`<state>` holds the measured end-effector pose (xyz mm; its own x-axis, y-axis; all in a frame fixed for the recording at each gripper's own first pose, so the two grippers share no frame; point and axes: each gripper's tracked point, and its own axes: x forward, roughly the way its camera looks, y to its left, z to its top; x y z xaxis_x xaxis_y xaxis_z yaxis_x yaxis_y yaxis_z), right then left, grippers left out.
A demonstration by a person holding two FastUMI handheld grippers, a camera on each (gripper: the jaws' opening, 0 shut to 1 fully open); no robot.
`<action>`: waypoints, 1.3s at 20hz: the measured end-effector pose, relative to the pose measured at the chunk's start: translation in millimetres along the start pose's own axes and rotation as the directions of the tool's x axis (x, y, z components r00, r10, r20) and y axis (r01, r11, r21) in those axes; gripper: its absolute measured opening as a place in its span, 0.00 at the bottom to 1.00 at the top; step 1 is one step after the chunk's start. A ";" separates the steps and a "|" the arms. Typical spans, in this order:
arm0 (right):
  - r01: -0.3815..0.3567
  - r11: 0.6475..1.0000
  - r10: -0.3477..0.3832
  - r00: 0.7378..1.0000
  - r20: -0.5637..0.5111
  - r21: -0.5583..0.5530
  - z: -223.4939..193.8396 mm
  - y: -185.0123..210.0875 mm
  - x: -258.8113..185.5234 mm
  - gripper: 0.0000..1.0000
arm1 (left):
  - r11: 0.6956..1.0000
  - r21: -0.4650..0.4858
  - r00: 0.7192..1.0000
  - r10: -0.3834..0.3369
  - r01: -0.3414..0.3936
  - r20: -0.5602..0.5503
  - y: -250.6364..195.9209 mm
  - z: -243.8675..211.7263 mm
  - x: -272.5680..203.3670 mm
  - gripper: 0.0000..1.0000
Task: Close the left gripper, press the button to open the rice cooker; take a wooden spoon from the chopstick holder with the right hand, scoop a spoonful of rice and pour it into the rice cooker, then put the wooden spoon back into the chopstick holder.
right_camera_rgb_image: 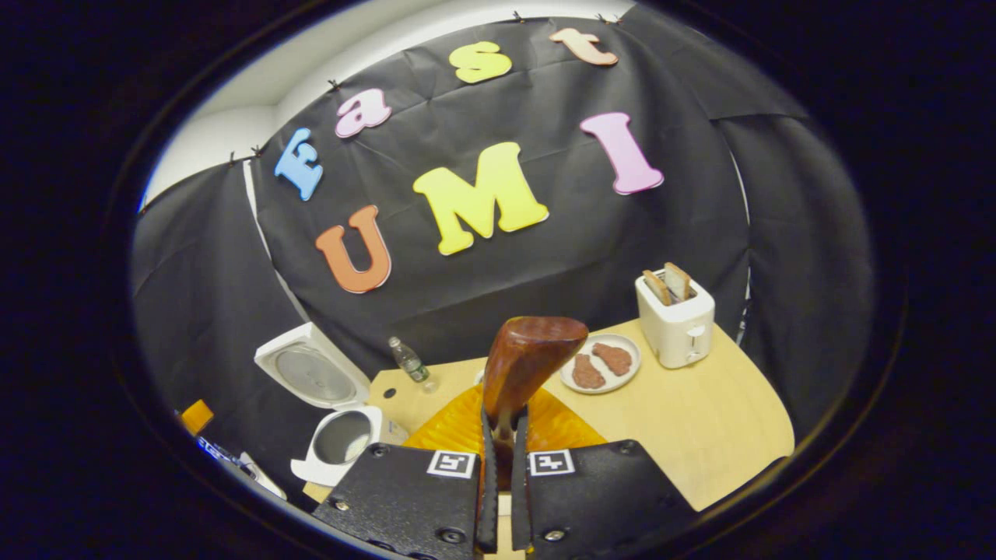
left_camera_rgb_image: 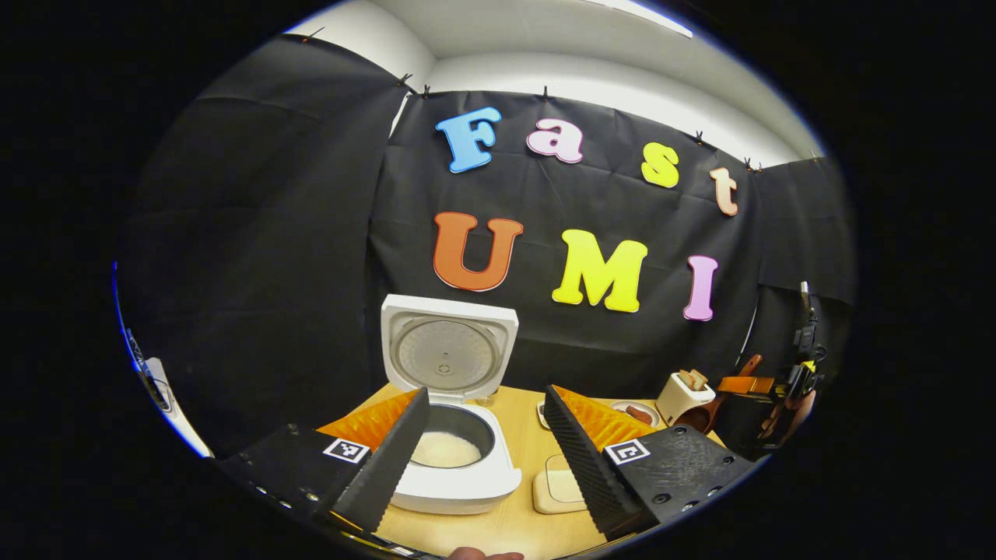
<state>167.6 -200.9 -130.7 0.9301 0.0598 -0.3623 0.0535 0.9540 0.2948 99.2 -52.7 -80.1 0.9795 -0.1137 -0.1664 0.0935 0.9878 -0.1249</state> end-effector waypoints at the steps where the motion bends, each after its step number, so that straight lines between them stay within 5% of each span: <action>1: 0.022 1.000 -0.022 1.000 -0.005 -0.010 -6.2 -12.6 3.6 0.12 | 1.000 -0.012 1.000 -0.010 0.010 -0.002 -5.8 1.5 3.0 0.94; 14: 0.112 0.993 -0.114 0.989 -0.090 -0.028 -77.5 -103.3 49.5 0.12 | 1.000 0.005 0.996 0.030 -0.030 -0.084 -20.8 -11.7 16.8 0.94; 26: 0.115 0.993 -0.112 0.985 -0.135 0.009 -135.5 -132.1 89.8 0.13 | 0.997 0.038 0.990 0.065 -0.061 -0.123 -34.1 -16.8 19.1 0.95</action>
<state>194.8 -281.8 -322.0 0.8608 -0.0089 -0.5089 0.1634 0.9518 0.2596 111.7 -90.3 -95.4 0.9541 -0.0617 -0.2930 0.0407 0.9962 -0.0774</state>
